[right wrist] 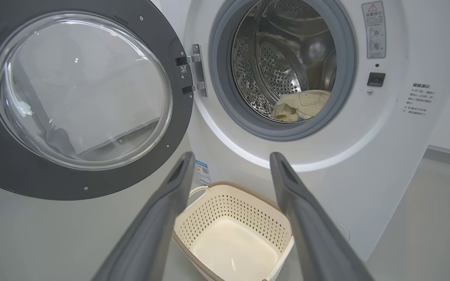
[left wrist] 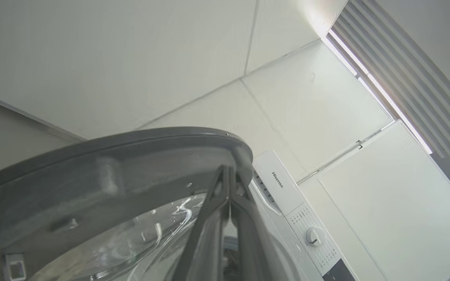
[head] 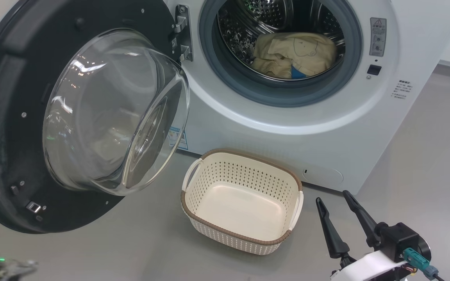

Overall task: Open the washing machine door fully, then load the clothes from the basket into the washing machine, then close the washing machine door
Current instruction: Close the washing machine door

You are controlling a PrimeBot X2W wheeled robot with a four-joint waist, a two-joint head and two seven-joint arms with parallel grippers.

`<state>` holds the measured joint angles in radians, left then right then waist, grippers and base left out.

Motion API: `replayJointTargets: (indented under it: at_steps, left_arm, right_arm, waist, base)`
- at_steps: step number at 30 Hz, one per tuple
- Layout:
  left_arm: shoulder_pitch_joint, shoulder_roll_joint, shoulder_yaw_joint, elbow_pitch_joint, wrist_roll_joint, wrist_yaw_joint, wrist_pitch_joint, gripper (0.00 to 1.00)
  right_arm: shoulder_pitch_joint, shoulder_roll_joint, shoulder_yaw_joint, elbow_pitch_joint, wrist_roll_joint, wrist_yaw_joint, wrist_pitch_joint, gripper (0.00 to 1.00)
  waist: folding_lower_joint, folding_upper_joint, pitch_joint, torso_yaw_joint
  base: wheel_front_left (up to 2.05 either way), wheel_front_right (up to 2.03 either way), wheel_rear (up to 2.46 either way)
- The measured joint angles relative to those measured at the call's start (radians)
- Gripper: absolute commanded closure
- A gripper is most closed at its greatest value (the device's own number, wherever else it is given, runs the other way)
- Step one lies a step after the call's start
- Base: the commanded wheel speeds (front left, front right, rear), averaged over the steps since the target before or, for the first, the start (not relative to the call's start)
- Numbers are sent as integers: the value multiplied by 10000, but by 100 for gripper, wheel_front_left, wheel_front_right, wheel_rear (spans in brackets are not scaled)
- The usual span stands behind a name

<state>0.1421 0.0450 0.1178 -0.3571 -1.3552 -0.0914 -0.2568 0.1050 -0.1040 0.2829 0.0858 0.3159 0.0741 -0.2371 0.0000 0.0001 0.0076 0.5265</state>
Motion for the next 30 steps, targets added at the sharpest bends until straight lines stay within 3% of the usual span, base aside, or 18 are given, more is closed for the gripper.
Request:
replayJointTargets:
  at_steps: [7,13,23,30]
  left_arm:
    - [-744,-17,2038,416,-1139,-63,-4,100]
    - [-1285,731,2947,1599,-1902,201,255,100]
    - [-2119,2082,2913,3766,-3055,1290,2013,100]
    - [-2294,2612,2362,4548,-3233,1580,3097,100]
  right_arm:
    - [-50,-161,-86,-61,0,-54,4,0]
    - [-163,-213,-67,-169,0,-54,77,0]
    - [-229,-334,-61,-230,-6,-50,219,0]
    - [-245,-345,-69,-234,-6,-50,219,0]
  waist:
    - [0,0,149,18]
    - [0,0,323,27]
    - [0,0,578,-13]
    - [0,0,575,-45]
  base:
    - [0,0,0]
    - [0,0,0]
    - [0,0,0]
    - [0,0,0]
